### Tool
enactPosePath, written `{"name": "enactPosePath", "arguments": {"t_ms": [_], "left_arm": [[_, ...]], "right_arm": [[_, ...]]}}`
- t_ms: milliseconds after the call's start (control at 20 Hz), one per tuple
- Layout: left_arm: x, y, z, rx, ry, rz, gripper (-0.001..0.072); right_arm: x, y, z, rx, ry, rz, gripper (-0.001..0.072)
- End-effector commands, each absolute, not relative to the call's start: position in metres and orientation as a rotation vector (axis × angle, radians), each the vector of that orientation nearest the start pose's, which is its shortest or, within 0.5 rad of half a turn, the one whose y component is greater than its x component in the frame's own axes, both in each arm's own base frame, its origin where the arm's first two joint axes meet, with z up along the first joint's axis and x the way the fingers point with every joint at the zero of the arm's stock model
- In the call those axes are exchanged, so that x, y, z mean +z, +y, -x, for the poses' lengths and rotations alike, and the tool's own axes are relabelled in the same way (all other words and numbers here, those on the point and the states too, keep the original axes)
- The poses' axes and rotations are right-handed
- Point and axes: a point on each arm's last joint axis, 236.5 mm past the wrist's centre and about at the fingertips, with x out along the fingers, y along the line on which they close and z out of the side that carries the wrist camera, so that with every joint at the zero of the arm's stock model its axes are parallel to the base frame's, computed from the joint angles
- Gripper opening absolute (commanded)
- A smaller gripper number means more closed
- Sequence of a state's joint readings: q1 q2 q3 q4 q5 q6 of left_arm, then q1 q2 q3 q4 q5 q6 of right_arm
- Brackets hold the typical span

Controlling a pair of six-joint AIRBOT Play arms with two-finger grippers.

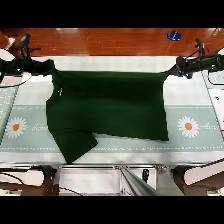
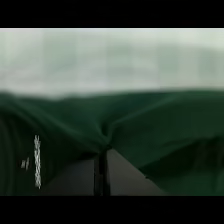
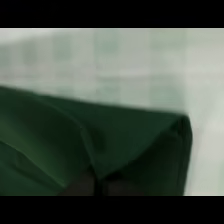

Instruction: Fold the shirts.

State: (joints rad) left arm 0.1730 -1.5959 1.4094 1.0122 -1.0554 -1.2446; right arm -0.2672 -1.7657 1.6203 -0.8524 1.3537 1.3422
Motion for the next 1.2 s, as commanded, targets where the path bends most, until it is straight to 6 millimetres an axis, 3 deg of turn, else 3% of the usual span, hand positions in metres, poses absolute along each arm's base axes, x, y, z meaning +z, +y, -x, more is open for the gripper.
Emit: {"name": "enactPosePath", "arguments": {"t_ms": [0, 150, 450, 500, 550, 600, 750, 850, 1000, 1100, 1150], "left_arm": [[-0.049, -0.011, -0.42, -0.323, 1.421, 0.245, 0.0018], [-0.077, -0.009, -0.392, -0.338, 1.576, 0.243, 0.0018], [-0.089, -0.011, -0.384, -0.352, 1.633, 0.261, 0.0024], [-0.087, -0.011, -0.383, -0.342, 1.642, 0.272, 0.0137], [-0.084, -0.012, -0.379, -0.345, 1.661, 0.281, 0.0445], [-0.08, -0.01, -0.375, -0.325, 1.688, 0.29, 0.0508], [-0.057, 0.004, -0.372, -0.228, 1.67, 0.328, 0.0508], [-0.037, 0.014, -0.359, -0.21, 1.618, 0.331, 0.0508], [-0.031, 0.04, -0.31, -0.124, 1.543, 0.398, 0.0508], [-0.04, 0.054, -0.269, -0.046, 1.494, 0.535, 0.0508], [-0.045, 0.051, -0.254, -0.038, 1.452, 0.654, 0.0508]], "right_arm": [[-0.031, 0.015, -0.431, 0.348, 1.505, -0.497, 0.002], [-0.055, 0.004, -0.41, 0.268, 1.6, -0.47, 0.002], [-0.074, 0.013, -0.393, 0.263, 1.659, -0.482, 0.0037], [-0.074, 0.017, -0.393, 0.265, 1.663, -0.478, 0.0205], [-0.073, 0.021, -0.392, 0.271, 1.67, -0.482, 0.0426], [-0.071, 0.024, -0.391, 0.277, 1.675, -0.483, 0.0409], [-0.055, 0.015, -0.387, 0.236, 1.664, -0.502, 0.0408], [-0.036, 0.0, -0.382, 0.193, 1.602, -0.451, 0.0408], [-0.019, -0.016, -0.37, 0.093, 1.417, -0.454, 0.0408], [-0.02, -0.001, -0.349, 0.109, 1.313, -0.51, 0.0408], [-0.022, 0.011, -0.337, 0.127, 1.27, -0.54, 0.0409]]}}
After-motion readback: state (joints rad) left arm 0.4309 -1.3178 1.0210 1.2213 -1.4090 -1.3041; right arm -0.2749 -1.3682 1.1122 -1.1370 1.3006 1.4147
